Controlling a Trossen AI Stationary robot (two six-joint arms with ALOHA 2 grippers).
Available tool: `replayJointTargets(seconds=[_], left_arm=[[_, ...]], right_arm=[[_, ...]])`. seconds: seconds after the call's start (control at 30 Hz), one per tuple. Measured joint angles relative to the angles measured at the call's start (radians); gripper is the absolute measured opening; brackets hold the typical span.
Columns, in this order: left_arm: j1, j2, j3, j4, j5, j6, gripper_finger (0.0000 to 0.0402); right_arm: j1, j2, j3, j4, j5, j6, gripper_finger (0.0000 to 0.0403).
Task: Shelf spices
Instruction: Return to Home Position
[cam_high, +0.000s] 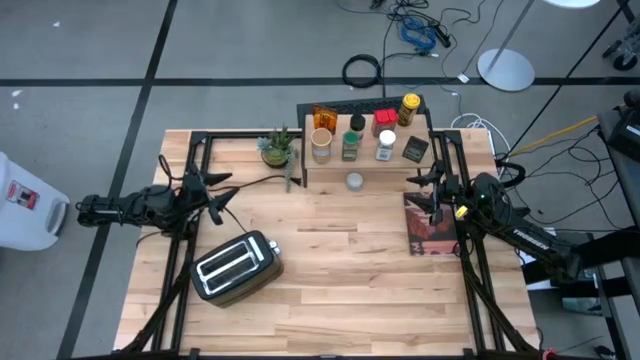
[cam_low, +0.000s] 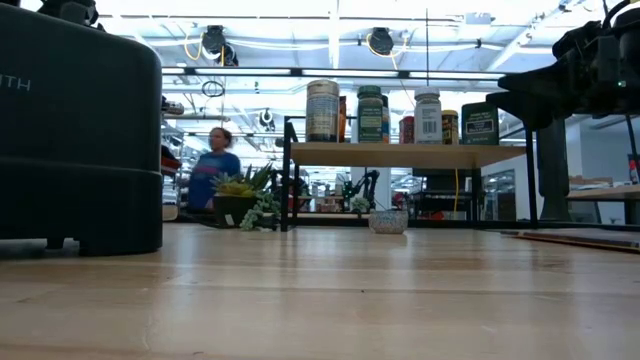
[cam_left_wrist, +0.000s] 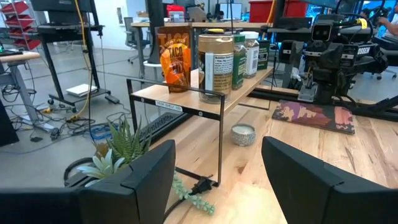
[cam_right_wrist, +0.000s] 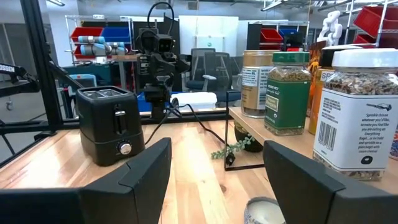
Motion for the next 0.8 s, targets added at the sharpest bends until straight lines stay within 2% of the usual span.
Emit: replayJointTargets(seconds=[0.8], left_arm=[[0.000,0.000,0.000,0.000,0.000,0.000,0.0249]], right_arm=[[0.000,0.007,0.001,-0.008,-0.003,0.000,0.0240]])
